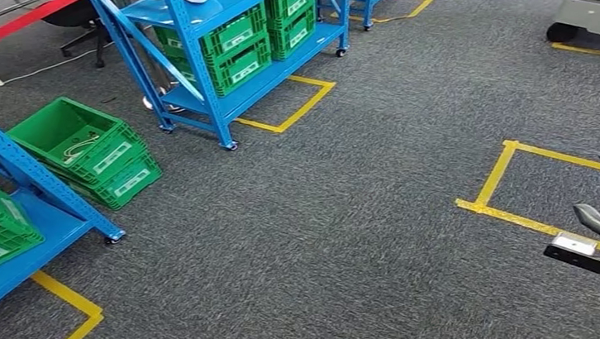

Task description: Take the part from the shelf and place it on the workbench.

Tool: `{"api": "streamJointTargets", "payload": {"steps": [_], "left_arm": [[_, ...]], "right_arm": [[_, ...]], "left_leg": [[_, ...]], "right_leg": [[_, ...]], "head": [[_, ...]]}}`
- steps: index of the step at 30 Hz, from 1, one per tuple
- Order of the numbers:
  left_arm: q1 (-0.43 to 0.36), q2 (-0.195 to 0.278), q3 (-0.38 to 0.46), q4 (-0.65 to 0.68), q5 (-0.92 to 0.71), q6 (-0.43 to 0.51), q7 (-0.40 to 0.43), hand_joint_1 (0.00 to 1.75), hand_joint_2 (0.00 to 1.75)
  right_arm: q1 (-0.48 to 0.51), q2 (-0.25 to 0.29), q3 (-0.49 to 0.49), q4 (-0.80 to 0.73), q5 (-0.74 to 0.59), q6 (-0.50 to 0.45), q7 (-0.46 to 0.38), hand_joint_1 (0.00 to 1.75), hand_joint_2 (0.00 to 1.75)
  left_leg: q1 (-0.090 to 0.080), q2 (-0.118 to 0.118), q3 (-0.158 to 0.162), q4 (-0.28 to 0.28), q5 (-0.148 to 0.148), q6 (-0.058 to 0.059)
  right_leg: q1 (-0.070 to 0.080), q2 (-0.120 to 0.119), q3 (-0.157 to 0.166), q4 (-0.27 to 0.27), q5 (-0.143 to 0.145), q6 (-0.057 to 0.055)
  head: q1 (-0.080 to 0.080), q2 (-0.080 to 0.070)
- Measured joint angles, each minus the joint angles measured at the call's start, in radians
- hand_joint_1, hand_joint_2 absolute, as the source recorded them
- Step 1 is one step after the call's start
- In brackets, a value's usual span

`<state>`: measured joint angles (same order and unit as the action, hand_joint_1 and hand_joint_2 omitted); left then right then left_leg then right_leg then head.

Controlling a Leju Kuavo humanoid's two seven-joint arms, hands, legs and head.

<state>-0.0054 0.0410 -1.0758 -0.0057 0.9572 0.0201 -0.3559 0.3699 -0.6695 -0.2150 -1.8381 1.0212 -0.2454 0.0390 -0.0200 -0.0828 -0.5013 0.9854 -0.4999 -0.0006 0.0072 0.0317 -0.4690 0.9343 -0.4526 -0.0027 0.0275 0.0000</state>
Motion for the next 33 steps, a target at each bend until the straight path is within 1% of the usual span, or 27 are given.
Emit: {"api": "streamJointTargets", "payload": {"steps": [2, 3, 4, 5, 6, 7, 8, 9, 10, 11, 12, 13, 15, 17, 18, 19, 20, 21, 22, 24, 25, 26, 28, 29, 30, 32, 33], "left_arm": [[-0.003, 0.001, 0.0, 0.0, 0.0, 0.0, 0.0, 0.0, 0.0], [-0.004, 0.001, 0.0, 0.0, 0.0, 0.001, 0.0, 0.0, 0.0], [-0.004, 0.002, 0.0, 0.0, 0.0, 0.001, 0.0, 0.0, 0.0], [-0.002, 0.002, 0.0, 0.0, 0.0, 0.001, 0.0, 0.0, 0.0], [0.001, 0.003, 0.0, 0.0, 0.0, 0.001, 0.0, 0.0, 0.0], [0.002, 0.004, 0.0, 0.0, 0.0, 0.001, 0.0, 0.0, 0.0], [0.002, 0.002, 0.0, 0.0, 0.0, 0.001, 0.0, 0.0, 0.0], [-0.001, 0.002, 0.0, 0.0, 0.0, 0.001, 0.0, 0.0, 0.0], [-0.004, 0.002, 0.0, -0.001, 0.0, 0.001, 0.001, 0.0, 0.0], [-0.006, 0.001, 0.0, -0.001, 0.0, 0.0, 0.001, 0.0, 0.0], [-0.006, 0.002, 0.0, -0.001, 0.0, 0.0, 0.001, 0.0, 0.0], [-0.004, 0.002, 0.0, -0.001, 0.0, 0.0, 0.001, 0.0, 0.0], [-0.001, 0.002, 0.0, -0.001, 0.0, 0.001, 0.001, 0.0, 0.0], [-0.002, 0.003, 0.0, -0.001, 0.0, 0.001, 0.001, 0.0, 0.0], [-0.003, 0.004, 0.0, -0.001, 0.0, 0.001, 0.001, 0.0, 0.0], [-0.003, 0.004, 0.0, -0.001, -0.001, 0.001, 0.001, 0.0, 0.0], [-0.002, 0.004, 0.0, -0.001, -0.001, 0.001, 0.001, 0.0, 0.0], [-0.001, 0.004, 0.001, -0.001, -0.002, 0.001, 0.001, 0.0, 0.0], [0.0, 0.004, 0.001, -0.001, -0.004, 0.001, 0.001, 0.0, 0.0], [-0.001, 0.003, 0.003, -0.001, -0.007, 0.0, 0.002, 0.0, 0.0], [-0.002, 0.002, 0.004, -0.001, -0.008, 0.0, 0.002, 0.0, 0.0], [-0.002, 0.001, 0.005, -0.001, -0.008, 0.0, 0.002, 0.0, 0.0], [0.001, 0.001, 0.006, -0.001, -0.009, 0.0, 0.002, 0.0, 0.0], [0.004, 0.001, 0.007, -0.001, -0.01, 0.0, 0.002, 0.0, 0.0], [0.005, 0.001, 0.008, -0.001, -0.011, 0.0, 0.003, 0.0, 0.0], [0.004, 0.001, 0.009, -0.001, -0.012, 0.0, 0.004, 0.0, 0.0], [0.002, 0.001, 0.011, -0.001, -0.012, 0.0, 0.004, 0.0, 0.0]], "right_arm": [[0.003, 0.0, 0.0, 0.0, 0.0, -0.001, 0.0, 0.0, 0.0], [0.004, 0.0, 0.001, 0.0, 0.0, -0.001, 0.001, 0.0, 0.0], [0.004, 0.001, 0.002, 0.0, 0.0, -0.001, 0.001, 0.0, 0.0], [0.004, 0.001, 0.004, 0.0, 0.0, -0.001, 0.001, 0.0, 0.0], [0.004, 0.001, 0.005, 0.0, 0.0, -0.001, 0.001, 0.0, 0.0], [0.004, 0.002, 0.007, 0.001, -0.001, 0.0, 0.001, 0.0, 0.0], [0.005, 0.001, 0.007, 0.0, -0.001, 0.0, 0.001, 0.0, 0.0], [0.007, 0.0, 0.007, 0.0, -0.001, 0.0, 0.001, 0.0, 0.0], [0.006, -0.001, 0.006, 0.0, -0.001, -0.001, 0.002, 0.0, 0.0], [0.005, -0.002, 0.005, 0.0, -0.001, -0.001, 0.002, 0.0, 0.0], [0.004, -0.003, 0.005, 0.0, -0.002, -0.001, 0.002, 0.0, 0.0], [0.001, -0.004, 0.005, 0.0, -0.002, -0.001, 0.002, 0.0, 0.0], [0.001, -0.004, 0.005, 0.0, -0.001, -0.001, 0.003, 0.0, 0.0], [0.003, -0.004, 0.006, 0.0, -0.001, -0.002, 0.003, 0.0, 0.0], [0.005, -0.003, 0.007, 0.001, -0.002, -0.001, 0.003, 0.0, 0.0], [0.007, -0.003, 0.008, 0.001, -0.002, -0.001, 0.003, 0.0, 0.0], [0.008, -0.003, 0.009, 0.001, -0.002, -0.001, 0.002, 0.0, 0.0], [0.009, -0.003, 0.01, 0.001, -0.002, -0.001, 0.003, 0.0, 0.0], [0.01, -0.003, 0.01, 0.0, -0.002, -0.001, 0.003, 0.0, 0.0], [0.011, -0.003, 0.008, 0.0, -0.002, -0.001, 0.004, 0.0, 0.0], [0.011, -0.004, 0.008, 0.0, -0.002, -0.001, 0.005, 0.0, 0.0], [0.011, -0.004, 0.007, 0.0, -0.002, -0.001, 0.006, 0.0, 0.0], [0.009, -0.005, 0.007, -0.001, -0.002, 0.0, 0.006, 0.0, 0.0], [0.009, -0.005, 0.007, -0.002, -0.002, 0.0, 0.006, 0.0, 0.0], [0.01, -0.006, 0.007, -0.003, -0.002, 0.0, 0.006, 0.0, 0.0], [0.014, -0.005, 0.008, -0.004, -0.002, 0.001, 0.006, 0.0, 0.0], [0.015, -0.005, 0.008, -0.004, -0.003, 0.002, 0.006, 0.0, 0.0]], "left_leg": [[0.005, 0.055, -0.07, 0.132, -0.07, -0.013], [0.009, 0.064, -0.109, 0.199, -0.095, -0.02], [0.013, 0.067, -0.138, 0.242, -0.102, -0.027], [0.017, 0.069, -0.147, 0.247, -0.089, -0.034], [0.022, 0.074, -0.134, 0.21, -0.059, -0.041], [0.027, 0.089, -0.104, 0.145, -0.023, -0.049], [0.034, 0.116, -0.066, 0.069, 0.008, -0.057], [0.04, 0.143, -0.035, 0.01, 0.033, -0.06], [0.043, 0.161, -0.017, -0.025, 0.046, -0.058], [0.044, 0.167, -0.013, -0.038, 0.052, -0.051], [0.043, 0.156, -0.016, -0.034, 0.057, -0.039], [0.042, 0.142, -0.019, -0.032, 0.058, -0.029], [0.044, 0.119, -0.02, -0.031, 0.062, -0.015], [0.044, 0.095, -0.021, -0.031, 0.063, -0.006], [0.042, 0.082, -0.022, -0.031, 0.062, -0.003], [0.04, 0.067, -0.022, -0.031, 0.06, -0.001], [0.037, 0.053, -0.02, -0.031, 0.06, 0.0], [0.034, 0.038, -0.018, -0.031, 0.059, 0.0], [0.032, 0.023, -0.015, -0.032, 0.059, 0.0], [0.031, -0.007, -0.012, -0.032, 0.058, -0.001], [0.031, -0.02, -0.012, -0.032, 0.057, -0.005], [0.032, -0.033, -0.014, -0.033, 0.056, -0.009], [0.034, -0.053, -0.016, -0.037, 0.056, -0.021], [0.034, -0.041, -0.02, -0.032, 0.052, -0.026], [0.033, -0.017, -0.03, -0.011, 0.037, -0.029], [0.031, 0.045, -0.083, 0.091, -0.024, -0.035], [0.031, 0.06, -0.121, 0.161, -0.057, -0.04]], "right_leg": [[-0.003, -0.027, -0.001, -0.004, 0.004, -0.002], [-0.005, -0.04, -0.004, -0.004, 0.002, -0.001], [-0.008, -0.054, -0.006, -0.005, 0.0, 0.001], [-0.012, -0.067, -0.008, -0.005, -0.004, 0.004], [-0.017, -0.08, -0.008, -0.004, -0.008, 0.009], [-0.021, -0.091, -0.005, -0.002, -0.012, 0.015], [-0.022, -0.102, -0.002, 0.001, -0.018, 0.023], [-0.022, -0.113, 0.002, 0.006, -0.028, 0.032], [-0.02, -0.124, 0.008, 0.009, -0.038, 0.04], [-0.019, -0.135, 0.013, 0.011, -0.047, 0.047], [-0.02, -0.147, 0.019, 0.01, -0.054, 0.052], [-0.022, -0.149, 0.023, 0.011, -0.058, 0.058], [-0.027, -0.108, 0.006, 0.055, -0.09, 0.068], [-0.028, -0.053, -0.063, 0.188, -0.156, 0.074], [-0.027, -0.043, -0.108, 0.264, -0.184, 0.074], [-0.027, -0.038, -0.144, 0.318, -0.194, 0.071], [-0.026, -0.036, -0.164, 0.333, -0.183, 0.067], [-0.024, -0.033, -0.163, 0.305, -0.151, 0.06], [-0.02, -0.024, -0.144, 0.243, -0.106, 0.05], [-0.01, 0.022, -0.09, 0.1, -0.027, 0.027], [-0.004, 0.039, -0.072, 0.056, -0.009, 0.019], [0.0, 0.048, -0.064, 0.036, -0.004, 0.013], [0.003, 0.028, -0.056, 0.028, -0.003, 0.007], [0.002, 0.016, -0.049, 0.02, 0.003, 0.004], [0.001, 0.004, -0.042, 0.012, 0.01, 0.001], [-0.001, -0.022, -0.033, 0.001, 0.019, -0.001], [-0.001, -0.035, -0.032, 0.001, 0.019, -0.002]], "head": [[-0.004, 0.0], [-0.004, 0.0], [-0.004, 0.0], [-0.004, 0.0], [-0.004, 0.0], [-0.004, 0.0], [-0.006, 0.0], [-0.008, 0.0], [-0.008, 0.0], [-0.006, 0.0], [-0.003, 0.0], [0.0, 0.0], [0.003, 0.0], [0.007, 0.0], [0.009, 0.0], [0.009, 0.0], [0.009, 0.0], [0.01, 0.0], [0.009, 0.0], [0.009, 0.0], [0.011, 0.0], [0.012, 0.0], [0.016, 0.0], [0.016, 0.0], [0.013, 0.0], [0.007, 0.0], [0.004, 0.0]]}}
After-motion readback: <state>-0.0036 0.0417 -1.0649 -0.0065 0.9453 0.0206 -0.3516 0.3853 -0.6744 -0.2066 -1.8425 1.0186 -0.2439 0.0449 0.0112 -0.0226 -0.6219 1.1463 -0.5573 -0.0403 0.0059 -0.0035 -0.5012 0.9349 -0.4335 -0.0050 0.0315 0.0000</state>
